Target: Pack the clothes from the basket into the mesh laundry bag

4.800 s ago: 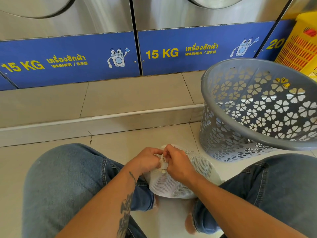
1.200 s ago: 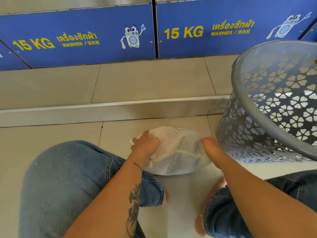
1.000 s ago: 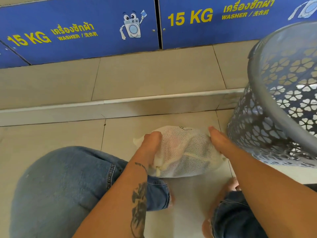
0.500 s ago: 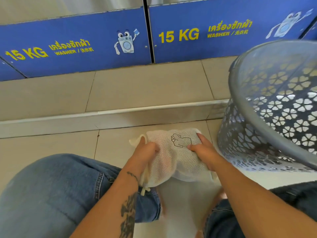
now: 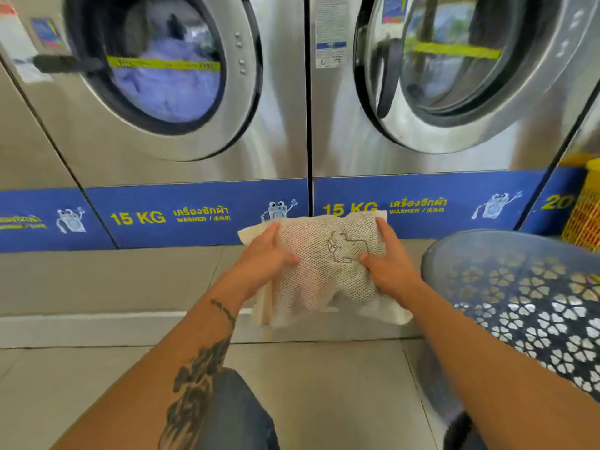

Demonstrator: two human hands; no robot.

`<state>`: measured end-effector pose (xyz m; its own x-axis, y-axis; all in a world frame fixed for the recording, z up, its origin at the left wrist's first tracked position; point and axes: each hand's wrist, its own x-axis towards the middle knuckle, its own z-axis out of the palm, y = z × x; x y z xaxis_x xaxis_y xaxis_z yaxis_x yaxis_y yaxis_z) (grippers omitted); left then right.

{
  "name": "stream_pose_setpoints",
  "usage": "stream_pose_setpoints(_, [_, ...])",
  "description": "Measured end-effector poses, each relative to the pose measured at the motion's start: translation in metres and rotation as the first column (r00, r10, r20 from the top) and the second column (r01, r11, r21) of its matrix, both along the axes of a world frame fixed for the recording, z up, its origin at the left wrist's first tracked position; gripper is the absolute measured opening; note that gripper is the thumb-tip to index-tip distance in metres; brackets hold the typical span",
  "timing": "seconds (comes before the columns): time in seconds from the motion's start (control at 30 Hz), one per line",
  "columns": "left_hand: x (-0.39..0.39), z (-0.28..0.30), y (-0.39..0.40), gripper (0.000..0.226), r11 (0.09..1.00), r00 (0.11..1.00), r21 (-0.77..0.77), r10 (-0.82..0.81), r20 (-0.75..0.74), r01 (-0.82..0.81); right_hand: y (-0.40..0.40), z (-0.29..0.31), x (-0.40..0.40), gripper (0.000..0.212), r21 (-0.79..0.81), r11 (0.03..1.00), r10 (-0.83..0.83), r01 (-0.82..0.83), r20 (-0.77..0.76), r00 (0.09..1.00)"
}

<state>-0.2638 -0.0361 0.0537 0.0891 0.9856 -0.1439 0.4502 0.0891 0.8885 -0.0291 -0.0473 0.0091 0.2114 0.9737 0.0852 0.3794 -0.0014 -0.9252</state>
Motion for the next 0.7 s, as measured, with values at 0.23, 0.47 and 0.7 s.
stream_pose_setpoints(0.23, [0.008, -0.096, 0.112, 0.064, 0.996, 0.997, -0.07, -0.051, -0.052, 0.048, 0.109, -0.091, -0.01, 0.086, -0.123, 0.992, 0.053, -0.036, 0.143, 0.988])
stream_pose_setpoints(0.47, [0.029, -0.222, 0.2, 0.058, 0.992, 0.916, -0.105, 0.019, -0.4, -0.067, 0.206, -0.208, 0.007, 0.066, -0.126, 0.988, 0.111, -0.084, 0.231, 0.966])
stream_pose_setpoints(0.7, [0.01, -0.155, 0.231, 0.07, 0.93, 0.668, -0.363, -0.234, -0.707, -0.058, 0.25, -0.14, 0.025, 0.061, -0.664, 0.739, 0.475, -0.112, 0.396, 0.786])
